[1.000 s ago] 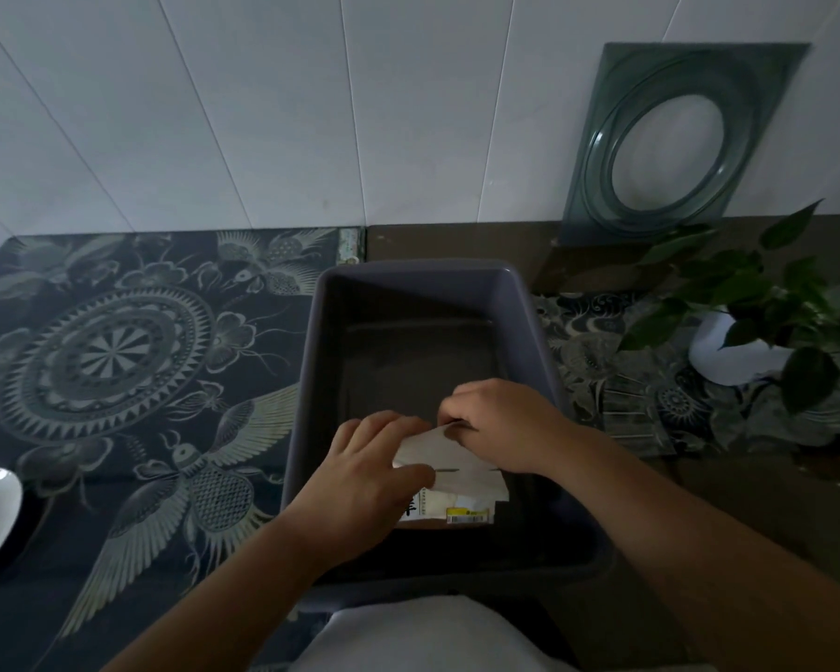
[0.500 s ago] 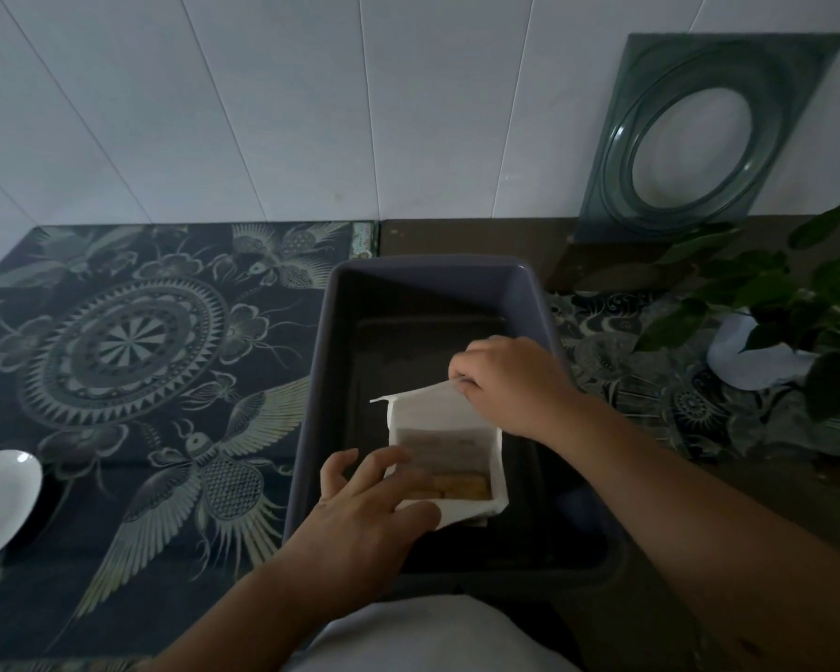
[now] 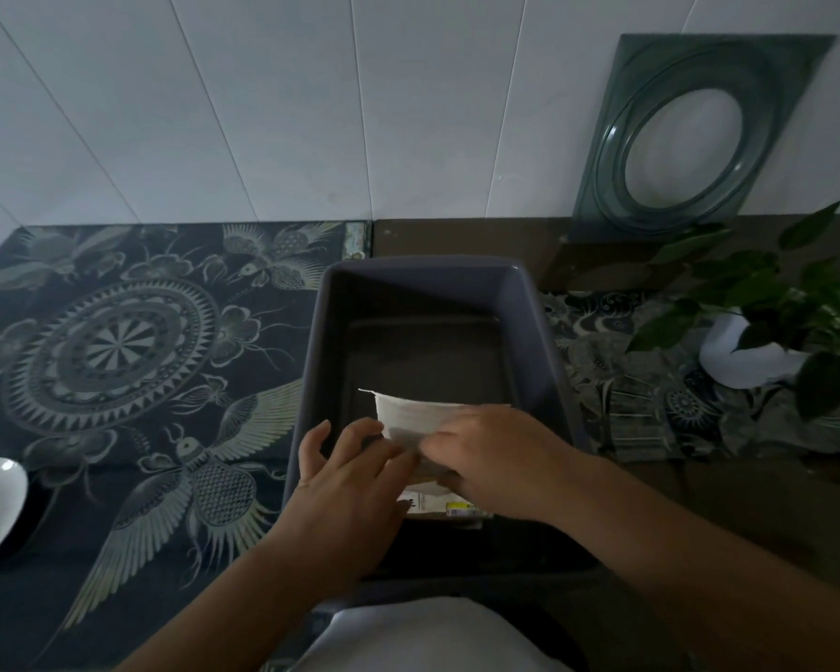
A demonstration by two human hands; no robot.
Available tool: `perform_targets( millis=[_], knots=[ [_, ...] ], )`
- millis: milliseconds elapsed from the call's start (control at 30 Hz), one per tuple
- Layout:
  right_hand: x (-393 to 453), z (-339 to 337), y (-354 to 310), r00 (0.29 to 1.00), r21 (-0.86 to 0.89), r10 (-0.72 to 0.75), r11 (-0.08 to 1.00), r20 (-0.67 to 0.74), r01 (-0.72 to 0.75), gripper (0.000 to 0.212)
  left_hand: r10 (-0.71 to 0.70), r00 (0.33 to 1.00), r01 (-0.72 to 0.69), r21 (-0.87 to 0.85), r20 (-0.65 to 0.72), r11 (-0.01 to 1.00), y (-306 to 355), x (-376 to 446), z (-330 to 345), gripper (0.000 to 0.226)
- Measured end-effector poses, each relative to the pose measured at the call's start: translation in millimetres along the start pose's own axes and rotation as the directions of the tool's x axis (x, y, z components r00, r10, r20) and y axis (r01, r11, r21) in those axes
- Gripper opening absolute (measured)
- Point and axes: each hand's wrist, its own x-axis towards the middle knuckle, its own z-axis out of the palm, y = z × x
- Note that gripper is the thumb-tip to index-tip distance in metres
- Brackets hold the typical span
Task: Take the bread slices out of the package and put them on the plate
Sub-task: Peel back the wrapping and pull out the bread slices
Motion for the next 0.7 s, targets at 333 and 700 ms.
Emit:
perform_targets(
  millis=[333,700],
  knots=[
    [-2.8,-15.8,13.2,0.935,-0.284,0.206,0.951,0.288,-0.122,0.02,0.035,0.983,-0.047,0.066,0.182,0.997,-4.1,-2.2,-10.0,0.035],
    [6.8,-24.1,10.6,0.882,-0.265,0.211,0.959,0.421,-0.103,0.042,0.031,0.953,-0.06,0.085,0.301,0.995,-13.3,-6.0,-14.3,0.049]
  ],
)
